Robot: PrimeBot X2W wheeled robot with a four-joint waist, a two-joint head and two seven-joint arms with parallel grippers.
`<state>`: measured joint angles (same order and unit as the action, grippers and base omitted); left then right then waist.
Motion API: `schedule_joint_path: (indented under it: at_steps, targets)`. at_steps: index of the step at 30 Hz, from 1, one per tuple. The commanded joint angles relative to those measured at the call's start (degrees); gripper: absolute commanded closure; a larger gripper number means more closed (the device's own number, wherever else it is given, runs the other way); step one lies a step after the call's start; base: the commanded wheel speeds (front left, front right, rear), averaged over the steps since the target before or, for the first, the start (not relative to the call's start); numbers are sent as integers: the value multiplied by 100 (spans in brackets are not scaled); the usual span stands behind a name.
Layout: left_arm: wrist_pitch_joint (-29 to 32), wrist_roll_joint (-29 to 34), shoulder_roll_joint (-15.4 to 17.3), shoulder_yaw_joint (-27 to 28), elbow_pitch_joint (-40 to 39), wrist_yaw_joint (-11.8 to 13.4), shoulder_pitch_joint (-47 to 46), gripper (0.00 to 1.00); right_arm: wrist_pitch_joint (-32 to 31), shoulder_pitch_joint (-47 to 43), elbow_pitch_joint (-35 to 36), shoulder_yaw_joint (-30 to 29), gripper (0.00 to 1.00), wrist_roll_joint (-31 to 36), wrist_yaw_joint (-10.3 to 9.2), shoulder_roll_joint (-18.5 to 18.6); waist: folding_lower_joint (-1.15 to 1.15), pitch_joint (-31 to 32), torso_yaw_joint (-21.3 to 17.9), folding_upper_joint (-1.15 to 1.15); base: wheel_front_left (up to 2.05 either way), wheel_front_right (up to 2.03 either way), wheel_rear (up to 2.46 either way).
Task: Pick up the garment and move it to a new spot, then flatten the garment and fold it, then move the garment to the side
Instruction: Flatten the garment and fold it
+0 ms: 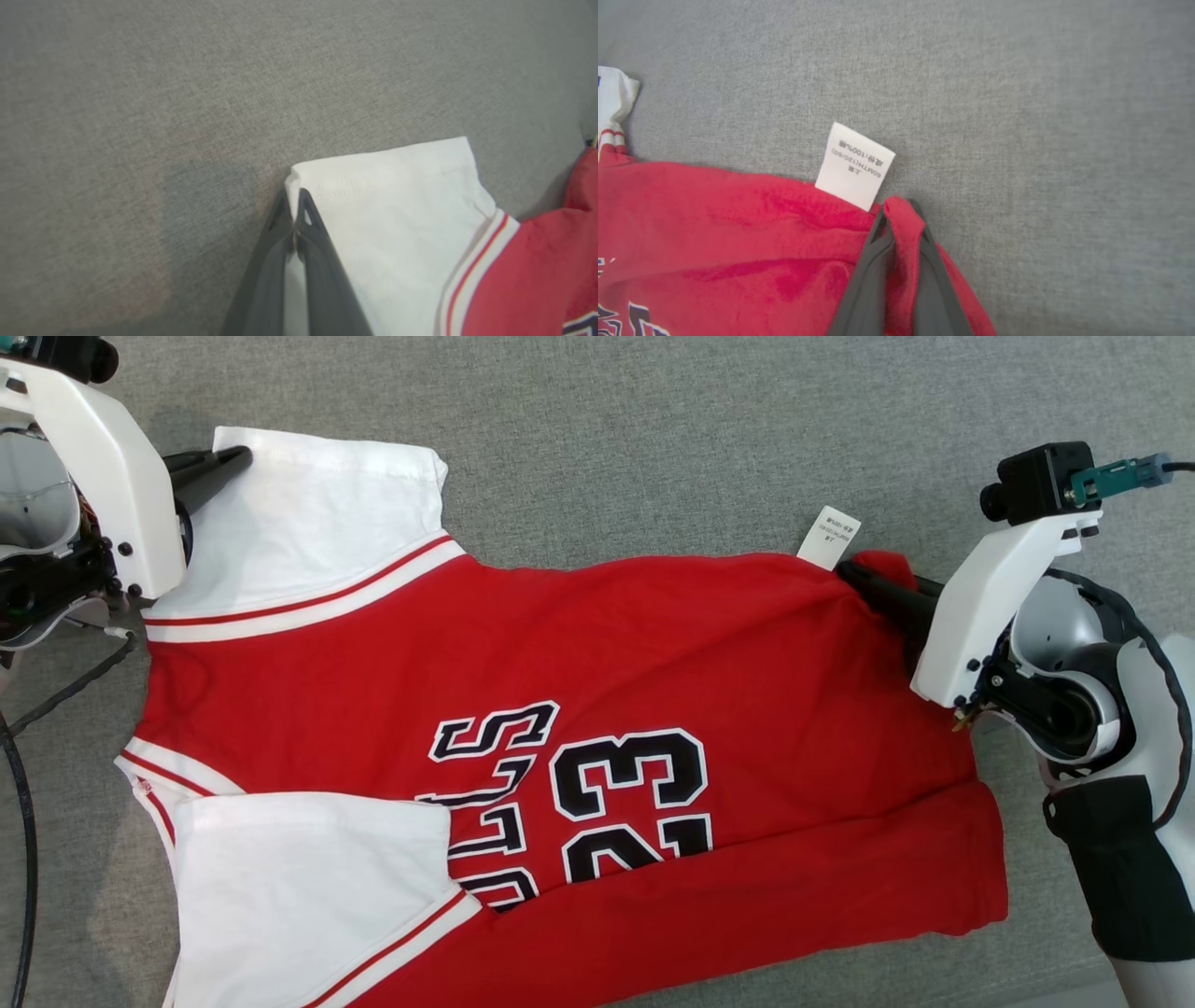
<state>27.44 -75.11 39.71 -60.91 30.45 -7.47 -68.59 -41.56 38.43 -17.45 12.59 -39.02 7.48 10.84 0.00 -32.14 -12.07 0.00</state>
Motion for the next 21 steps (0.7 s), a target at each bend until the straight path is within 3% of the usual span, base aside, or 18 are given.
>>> schedule_joint_path:
  at_steps: [1,10,21]
  targets:
    - [-48,-51,54,-48,-13,-3,-112,100,-118,-364,-133,156,100,25,4,-92,0,47,0,0,0,0,0]
    - [-346,-303,206,-166,-278,-3,-34,100,587,-443,38,194,100,-64,3,132,0,479,129,0,0,0,0]
    - [-583,-653,409,-338,-792,-2,349,100,1485,-692,-279,352,100,-329,3,600,0,1194,502,0,0,0,0]
